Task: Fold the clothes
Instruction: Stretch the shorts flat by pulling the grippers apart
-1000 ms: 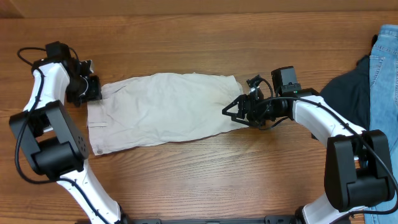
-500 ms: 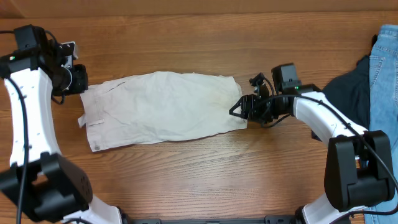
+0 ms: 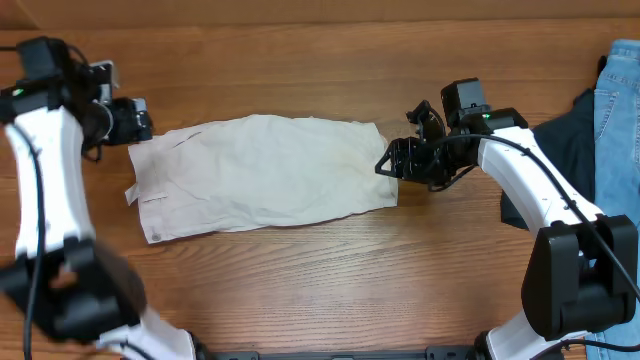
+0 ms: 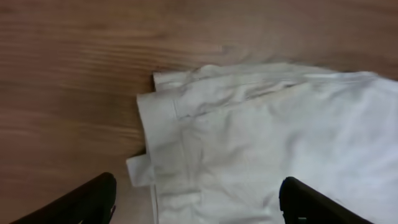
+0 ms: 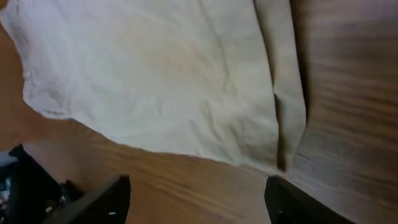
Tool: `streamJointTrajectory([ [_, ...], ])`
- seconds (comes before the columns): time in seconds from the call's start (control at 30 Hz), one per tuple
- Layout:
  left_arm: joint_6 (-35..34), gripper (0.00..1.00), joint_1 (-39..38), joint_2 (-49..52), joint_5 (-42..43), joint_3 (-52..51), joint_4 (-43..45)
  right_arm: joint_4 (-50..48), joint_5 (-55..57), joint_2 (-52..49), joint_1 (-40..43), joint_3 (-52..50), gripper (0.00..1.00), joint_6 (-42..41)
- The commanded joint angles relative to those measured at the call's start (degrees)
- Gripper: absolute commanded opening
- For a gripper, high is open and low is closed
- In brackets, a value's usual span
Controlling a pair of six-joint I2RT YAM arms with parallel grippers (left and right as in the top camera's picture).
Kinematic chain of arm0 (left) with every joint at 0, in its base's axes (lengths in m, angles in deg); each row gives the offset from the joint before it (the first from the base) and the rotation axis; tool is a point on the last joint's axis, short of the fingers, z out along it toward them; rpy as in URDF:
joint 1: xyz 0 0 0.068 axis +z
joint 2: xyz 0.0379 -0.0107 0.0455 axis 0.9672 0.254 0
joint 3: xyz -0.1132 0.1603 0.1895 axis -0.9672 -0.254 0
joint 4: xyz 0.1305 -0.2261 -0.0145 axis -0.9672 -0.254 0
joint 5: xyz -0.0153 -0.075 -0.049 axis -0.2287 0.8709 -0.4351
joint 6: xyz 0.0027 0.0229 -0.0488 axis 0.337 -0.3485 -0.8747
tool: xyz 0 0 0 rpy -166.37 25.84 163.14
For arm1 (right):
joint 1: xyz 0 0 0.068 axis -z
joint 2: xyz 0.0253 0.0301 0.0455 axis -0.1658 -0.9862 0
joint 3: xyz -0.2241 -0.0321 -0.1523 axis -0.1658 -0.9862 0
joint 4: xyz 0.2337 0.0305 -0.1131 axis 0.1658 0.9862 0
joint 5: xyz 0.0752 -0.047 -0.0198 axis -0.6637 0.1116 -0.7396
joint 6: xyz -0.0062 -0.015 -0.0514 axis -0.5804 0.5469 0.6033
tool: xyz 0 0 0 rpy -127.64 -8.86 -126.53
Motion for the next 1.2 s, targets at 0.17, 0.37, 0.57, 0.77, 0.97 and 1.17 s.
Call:
streamJointTrajectory([
  [0.17,0.1,0.88,0.5,19.1,0.4,0.3,6.3,3.7,0.2,1.5,0.2,1.0,0.74,1.1],
  [0.37,1.0,0.58,0.4,20.7,1.3,0.4,8.5,3.4,1.9,1.5,0.2,1.0,0.75,1.0],
  [0.57,2.0,0.04,0.4,20.1,6.6,0.6,5.3,3.1,2.4,1.5,0.2,1.0,0.75,1.0],
  [0.77,4.2,0.04,0.4,16.4,15.4,8.3,-8.5,1.4,6.4,1.5,0.2,1.0,0.74,1.1],
  [0.97,9.7,0.04,-0.7,7.7,24.1,14.8,-26.0,-6.6,3.4,1.5,0.4,1.0,0.74,1.0],
  [1.17,11.5,0.04,-4.6,0.8,24.2,14.6,-35.2,-9.7,3.4,1.5,0.5,1.0,0.74,1.0],
])
